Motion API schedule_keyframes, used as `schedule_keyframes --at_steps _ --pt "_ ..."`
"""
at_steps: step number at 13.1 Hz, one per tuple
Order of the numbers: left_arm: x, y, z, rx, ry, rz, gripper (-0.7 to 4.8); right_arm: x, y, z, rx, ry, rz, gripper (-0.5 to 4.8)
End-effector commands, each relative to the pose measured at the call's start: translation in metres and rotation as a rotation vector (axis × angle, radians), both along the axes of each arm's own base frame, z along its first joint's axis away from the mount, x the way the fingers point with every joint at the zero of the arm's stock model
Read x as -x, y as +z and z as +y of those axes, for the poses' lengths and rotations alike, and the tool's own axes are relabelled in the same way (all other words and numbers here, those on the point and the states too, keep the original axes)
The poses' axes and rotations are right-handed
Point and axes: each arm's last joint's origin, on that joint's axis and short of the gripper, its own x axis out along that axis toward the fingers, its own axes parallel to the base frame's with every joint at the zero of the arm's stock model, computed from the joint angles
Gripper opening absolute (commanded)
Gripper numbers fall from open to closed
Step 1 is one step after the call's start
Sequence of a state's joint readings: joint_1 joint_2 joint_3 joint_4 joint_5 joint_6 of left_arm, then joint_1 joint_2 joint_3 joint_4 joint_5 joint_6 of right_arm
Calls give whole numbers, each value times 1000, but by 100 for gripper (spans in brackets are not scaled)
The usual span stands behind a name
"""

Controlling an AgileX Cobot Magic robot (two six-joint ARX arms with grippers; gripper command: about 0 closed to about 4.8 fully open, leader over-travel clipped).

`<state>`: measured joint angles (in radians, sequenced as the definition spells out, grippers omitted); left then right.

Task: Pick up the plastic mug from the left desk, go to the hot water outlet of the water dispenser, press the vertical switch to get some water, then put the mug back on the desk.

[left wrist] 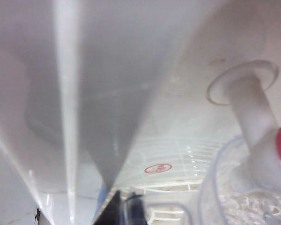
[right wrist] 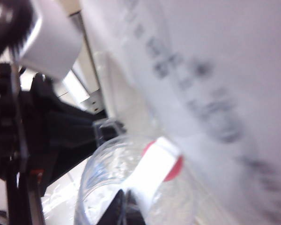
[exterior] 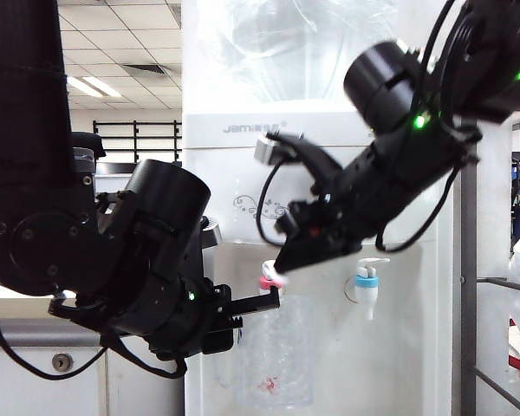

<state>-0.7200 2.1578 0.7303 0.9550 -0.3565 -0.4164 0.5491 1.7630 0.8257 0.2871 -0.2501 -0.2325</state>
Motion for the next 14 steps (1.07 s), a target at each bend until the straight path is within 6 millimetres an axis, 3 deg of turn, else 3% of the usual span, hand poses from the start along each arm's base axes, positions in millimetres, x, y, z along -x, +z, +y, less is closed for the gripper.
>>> schedule_keyframes --at_steps 1,14 --pt "-2 6 -2 32 0 -39 -5 -1 -20 -2 60 -12 76 -1" --pt "-2 6 -2 33 1 -39 -5 0 2 1 4 -2 -15 -1"
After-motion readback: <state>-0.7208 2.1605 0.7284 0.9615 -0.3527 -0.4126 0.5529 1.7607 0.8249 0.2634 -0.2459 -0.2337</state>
